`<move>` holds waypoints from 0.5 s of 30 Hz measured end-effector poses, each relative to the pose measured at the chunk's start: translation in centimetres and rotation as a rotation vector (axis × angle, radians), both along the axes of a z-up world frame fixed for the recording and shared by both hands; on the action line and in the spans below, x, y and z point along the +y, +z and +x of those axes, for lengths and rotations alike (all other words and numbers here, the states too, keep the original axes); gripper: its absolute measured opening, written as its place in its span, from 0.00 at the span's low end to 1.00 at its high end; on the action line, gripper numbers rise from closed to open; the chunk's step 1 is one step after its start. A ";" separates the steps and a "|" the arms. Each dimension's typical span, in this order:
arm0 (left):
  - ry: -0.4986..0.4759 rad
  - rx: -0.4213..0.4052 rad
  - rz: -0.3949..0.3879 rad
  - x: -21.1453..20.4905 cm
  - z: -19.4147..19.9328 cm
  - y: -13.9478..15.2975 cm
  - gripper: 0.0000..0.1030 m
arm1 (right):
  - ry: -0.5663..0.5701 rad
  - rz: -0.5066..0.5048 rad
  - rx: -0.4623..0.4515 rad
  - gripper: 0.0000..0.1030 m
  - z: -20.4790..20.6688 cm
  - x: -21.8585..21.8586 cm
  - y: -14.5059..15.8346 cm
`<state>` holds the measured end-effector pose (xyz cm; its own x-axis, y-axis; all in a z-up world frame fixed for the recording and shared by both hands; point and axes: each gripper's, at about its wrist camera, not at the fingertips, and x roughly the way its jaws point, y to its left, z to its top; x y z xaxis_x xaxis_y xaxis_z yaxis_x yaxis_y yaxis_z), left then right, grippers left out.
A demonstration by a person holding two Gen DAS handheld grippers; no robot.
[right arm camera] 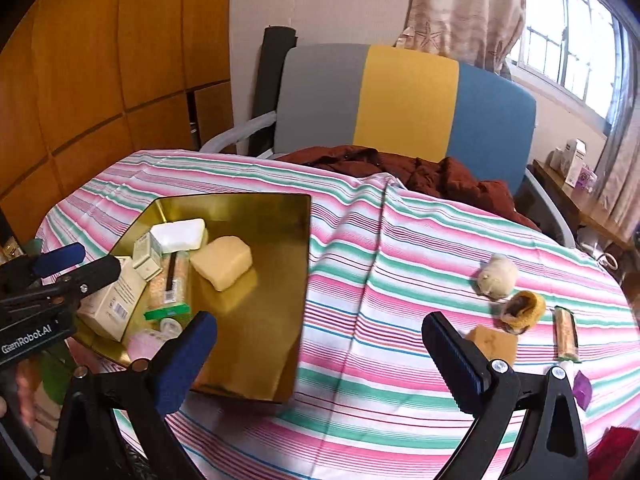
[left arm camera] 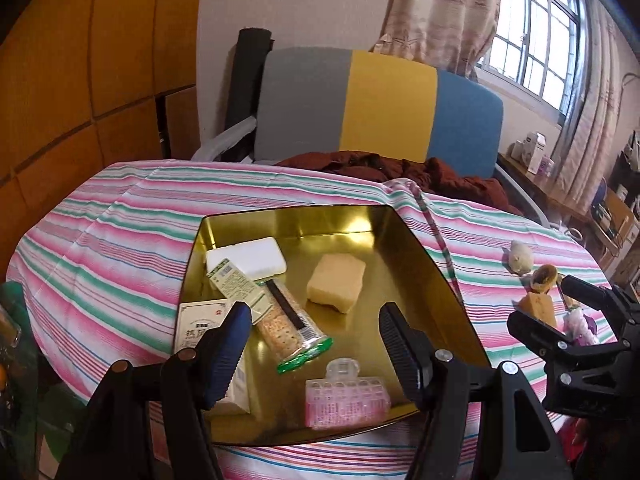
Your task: Organize objects
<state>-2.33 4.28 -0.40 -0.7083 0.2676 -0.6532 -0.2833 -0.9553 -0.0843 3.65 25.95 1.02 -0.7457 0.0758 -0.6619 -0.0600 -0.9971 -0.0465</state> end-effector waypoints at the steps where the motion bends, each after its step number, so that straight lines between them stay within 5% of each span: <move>1: -0.004 0.002 -0.007 0.2 0.0 0.0 0.65 | -0.011 0.002 0.001 1.00 0.1 0.4 0.0; 15: -0.084 0.012 -0.025 2.4 0.5 0.0 0.65 | -0.288 -0.006 -0.012 1.00 2.7 11.4 0.5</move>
